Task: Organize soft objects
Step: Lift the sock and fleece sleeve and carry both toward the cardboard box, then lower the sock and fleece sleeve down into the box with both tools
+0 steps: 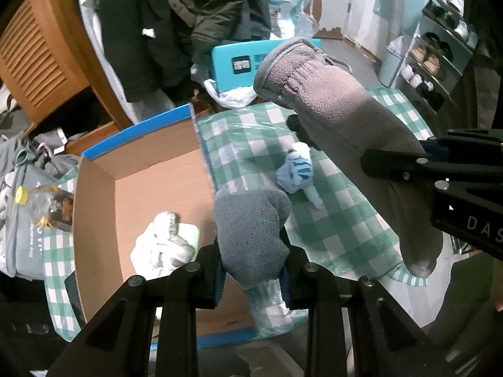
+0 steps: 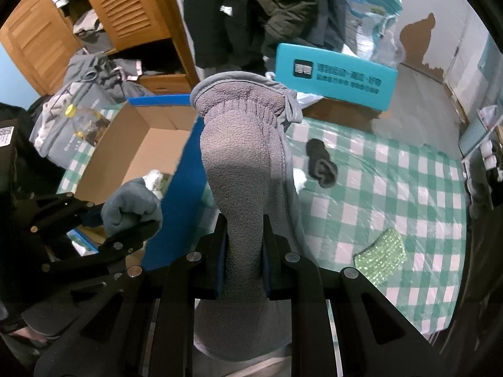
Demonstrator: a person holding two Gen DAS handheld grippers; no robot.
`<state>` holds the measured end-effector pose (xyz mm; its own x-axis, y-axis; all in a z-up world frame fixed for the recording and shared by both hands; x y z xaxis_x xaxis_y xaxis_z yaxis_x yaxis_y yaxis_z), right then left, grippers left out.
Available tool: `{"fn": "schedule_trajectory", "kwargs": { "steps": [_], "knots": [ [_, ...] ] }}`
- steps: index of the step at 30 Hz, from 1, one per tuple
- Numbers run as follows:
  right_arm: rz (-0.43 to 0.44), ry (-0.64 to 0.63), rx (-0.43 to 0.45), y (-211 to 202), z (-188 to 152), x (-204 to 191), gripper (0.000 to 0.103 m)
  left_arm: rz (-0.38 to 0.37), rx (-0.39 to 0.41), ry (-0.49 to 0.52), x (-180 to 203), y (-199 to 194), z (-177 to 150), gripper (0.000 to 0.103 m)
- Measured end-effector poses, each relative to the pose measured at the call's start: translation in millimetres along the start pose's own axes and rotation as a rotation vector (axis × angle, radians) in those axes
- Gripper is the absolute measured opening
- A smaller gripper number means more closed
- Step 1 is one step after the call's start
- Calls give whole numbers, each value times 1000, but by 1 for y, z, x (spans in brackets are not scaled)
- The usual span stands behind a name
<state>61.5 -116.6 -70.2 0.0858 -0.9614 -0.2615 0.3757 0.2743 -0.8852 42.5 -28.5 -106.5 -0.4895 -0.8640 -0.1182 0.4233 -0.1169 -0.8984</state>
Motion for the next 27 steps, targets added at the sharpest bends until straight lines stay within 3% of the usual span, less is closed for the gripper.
{"fn": "schedule_trajectory", "kwargs": {
  "steps": [27],
  "knots": [
    [71, -118, -64, 42, 11, -117, 16, 84, -27, -170, -94, 1, -49, 28]
  ]
}}
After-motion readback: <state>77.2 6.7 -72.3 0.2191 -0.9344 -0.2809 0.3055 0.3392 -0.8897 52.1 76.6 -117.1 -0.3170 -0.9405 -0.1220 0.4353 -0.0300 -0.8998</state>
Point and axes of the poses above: each gripper's, at about its wrist camera, not at the fingertips, and y roughly the way its jaws point, x to its right, z to its top, the point moved 9 cm from there along y, roughly the way its jaws point, and after that the axes turned 12 degrees about y, right-handed, at the moved point
